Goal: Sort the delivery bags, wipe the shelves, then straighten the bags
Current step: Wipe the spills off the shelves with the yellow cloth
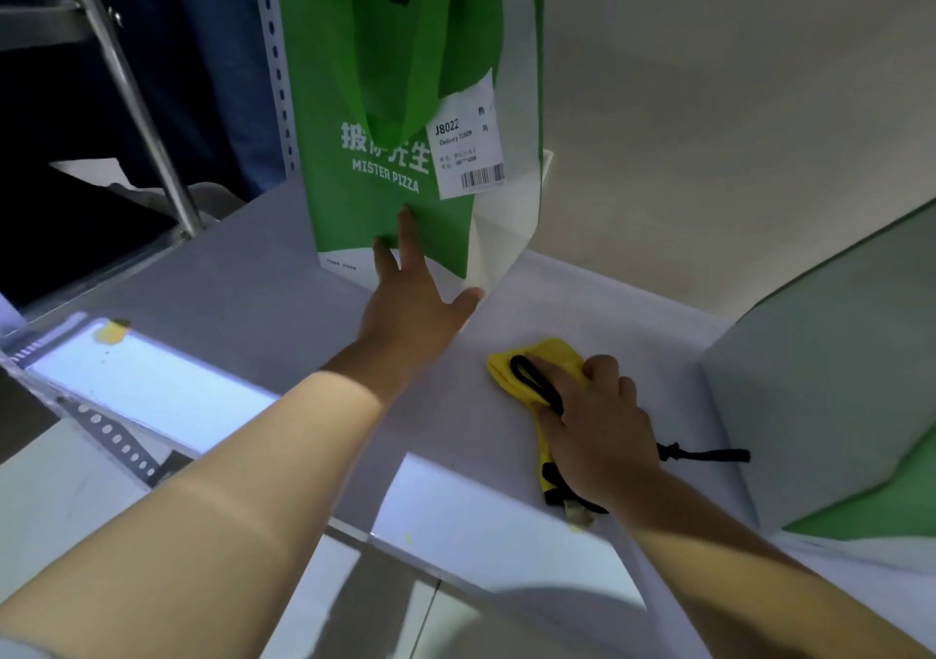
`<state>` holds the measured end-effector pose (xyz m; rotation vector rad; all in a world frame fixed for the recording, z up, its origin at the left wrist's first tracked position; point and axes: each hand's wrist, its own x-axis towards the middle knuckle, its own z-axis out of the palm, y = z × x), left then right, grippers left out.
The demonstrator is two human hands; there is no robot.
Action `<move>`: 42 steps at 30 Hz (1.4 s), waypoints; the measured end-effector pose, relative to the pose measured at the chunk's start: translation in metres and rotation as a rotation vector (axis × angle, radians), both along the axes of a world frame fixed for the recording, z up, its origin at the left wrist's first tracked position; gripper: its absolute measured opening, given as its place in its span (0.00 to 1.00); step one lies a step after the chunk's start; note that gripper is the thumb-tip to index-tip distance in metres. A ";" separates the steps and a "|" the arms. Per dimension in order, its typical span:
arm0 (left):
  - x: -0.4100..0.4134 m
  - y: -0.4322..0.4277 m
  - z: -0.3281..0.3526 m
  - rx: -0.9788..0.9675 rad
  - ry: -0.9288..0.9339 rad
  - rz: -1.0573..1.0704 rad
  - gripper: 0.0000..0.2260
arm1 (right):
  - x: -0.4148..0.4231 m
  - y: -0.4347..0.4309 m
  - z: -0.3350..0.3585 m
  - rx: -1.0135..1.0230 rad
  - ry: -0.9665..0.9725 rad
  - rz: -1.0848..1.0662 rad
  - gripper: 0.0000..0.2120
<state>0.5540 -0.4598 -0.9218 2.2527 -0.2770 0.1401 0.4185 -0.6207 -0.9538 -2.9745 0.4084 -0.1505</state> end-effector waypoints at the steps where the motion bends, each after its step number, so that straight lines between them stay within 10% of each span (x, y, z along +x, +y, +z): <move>1: 0.000 0.000 0.000 -0.002 0.001 -0.003 0.49 | 0.000 0.000 0.000 -0.006 0.001 -0.004 0.23; 14: -0.041 0.032 0.005 0.049 0.086 -0.123 0.43 | -0.007 0.020 0.019 -0.081 0.147 -0.105 0.22; 27: -0.154 0.162 -0.021 -0.073 -0.074 0.021 0.11 | -0.040 0.074 0.035 -0.027 0.061 0.238 0.18; 42: -0.084 0.292 0.028 0.099 -0.216 0.336 0.32 | 0.047 0.252 0.049 0.125 -0.110 0.524 0.20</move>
